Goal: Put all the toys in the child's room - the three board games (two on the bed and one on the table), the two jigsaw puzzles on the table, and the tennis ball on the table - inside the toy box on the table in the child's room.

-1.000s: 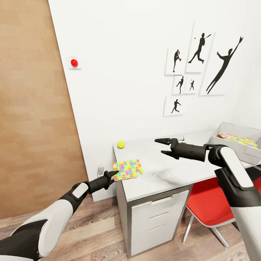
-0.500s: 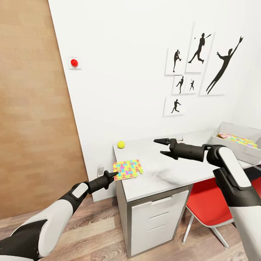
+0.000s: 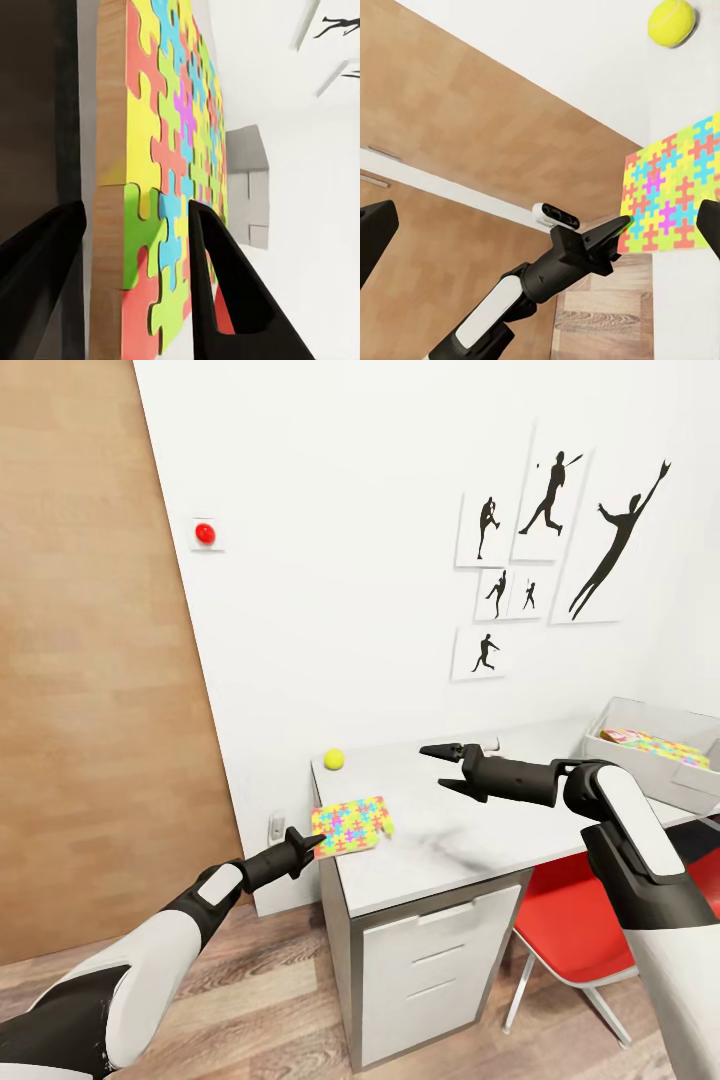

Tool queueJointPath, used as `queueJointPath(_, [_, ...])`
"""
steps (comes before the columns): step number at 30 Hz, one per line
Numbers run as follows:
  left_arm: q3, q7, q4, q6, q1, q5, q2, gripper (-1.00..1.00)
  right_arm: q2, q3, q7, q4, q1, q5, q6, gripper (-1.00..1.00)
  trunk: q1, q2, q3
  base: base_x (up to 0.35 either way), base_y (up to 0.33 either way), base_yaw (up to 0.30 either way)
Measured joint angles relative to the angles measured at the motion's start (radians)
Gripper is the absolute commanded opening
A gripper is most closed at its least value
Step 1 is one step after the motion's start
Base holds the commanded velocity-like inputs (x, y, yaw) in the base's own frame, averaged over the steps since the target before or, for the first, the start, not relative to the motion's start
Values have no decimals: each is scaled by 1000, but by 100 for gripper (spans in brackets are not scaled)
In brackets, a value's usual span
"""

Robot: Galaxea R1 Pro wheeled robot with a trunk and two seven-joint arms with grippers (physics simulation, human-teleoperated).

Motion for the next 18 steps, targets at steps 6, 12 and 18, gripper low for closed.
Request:
queueJointPath(6, [-8,17,2,-12,1,-26,0,-100,0,0,0,0,0,0,0,100,-23,42,19,0,0,0])
queueJointPath(12, [-16,16,1,-16,1,-35,0,-100,0,0,-1,1,-7,0,0,100,-46,84,37,0,0,0])
queueJointPath(18, [-16,13,0,-14,1,-35,0,-100,0,0,-2,2,-9,0,0,100,-69,126,56,0,0,0])
